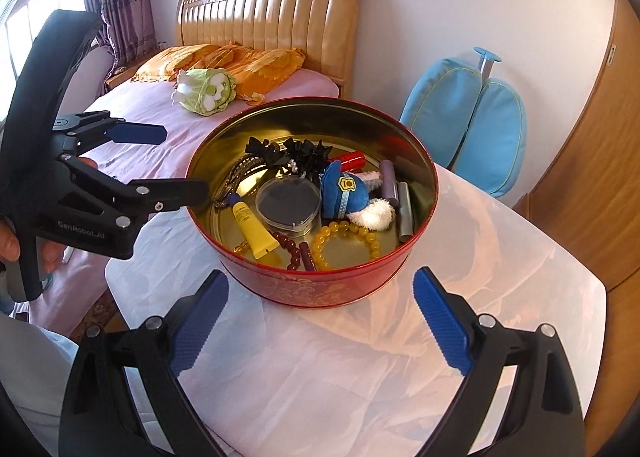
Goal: Organize jewelry
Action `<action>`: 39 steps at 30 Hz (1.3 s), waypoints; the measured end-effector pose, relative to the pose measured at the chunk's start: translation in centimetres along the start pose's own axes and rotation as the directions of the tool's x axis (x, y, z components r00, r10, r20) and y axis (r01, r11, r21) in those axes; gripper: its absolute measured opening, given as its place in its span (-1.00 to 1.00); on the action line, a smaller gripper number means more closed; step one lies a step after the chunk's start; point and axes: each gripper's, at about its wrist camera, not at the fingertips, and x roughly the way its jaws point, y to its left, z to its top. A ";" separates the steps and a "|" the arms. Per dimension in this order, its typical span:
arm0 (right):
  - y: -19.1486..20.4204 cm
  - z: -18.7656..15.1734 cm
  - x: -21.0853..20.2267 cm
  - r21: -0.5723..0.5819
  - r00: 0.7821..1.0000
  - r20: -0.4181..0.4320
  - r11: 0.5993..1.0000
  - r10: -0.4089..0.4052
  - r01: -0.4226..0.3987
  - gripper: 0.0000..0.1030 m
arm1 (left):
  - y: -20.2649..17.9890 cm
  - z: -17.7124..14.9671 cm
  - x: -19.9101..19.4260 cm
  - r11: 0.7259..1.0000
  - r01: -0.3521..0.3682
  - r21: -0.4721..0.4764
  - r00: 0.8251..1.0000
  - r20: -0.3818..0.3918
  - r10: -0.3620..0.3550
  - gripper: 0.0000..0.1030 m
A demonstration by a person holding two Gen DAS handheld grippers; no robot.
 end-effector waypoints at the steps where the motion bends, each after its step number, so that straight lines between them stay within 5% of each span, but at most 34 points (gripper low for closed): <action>1: 0.1 0.0 0.0 -0.004 1.000 0.001 1.000 0.003 -0.003 0.83 | 0.1 0.0 -0.1 1.000 0.000 -0.005 1.000 0.003 0.000 0.84; 39: 0.9 0.0 0.3 -0.028 0.999 -0.007 0.998 -0.048 0.048 0.84 | 0.7 -0.3 -1.1 0.999 0.043 -0.014 0.999 0.026 -0.042 0.84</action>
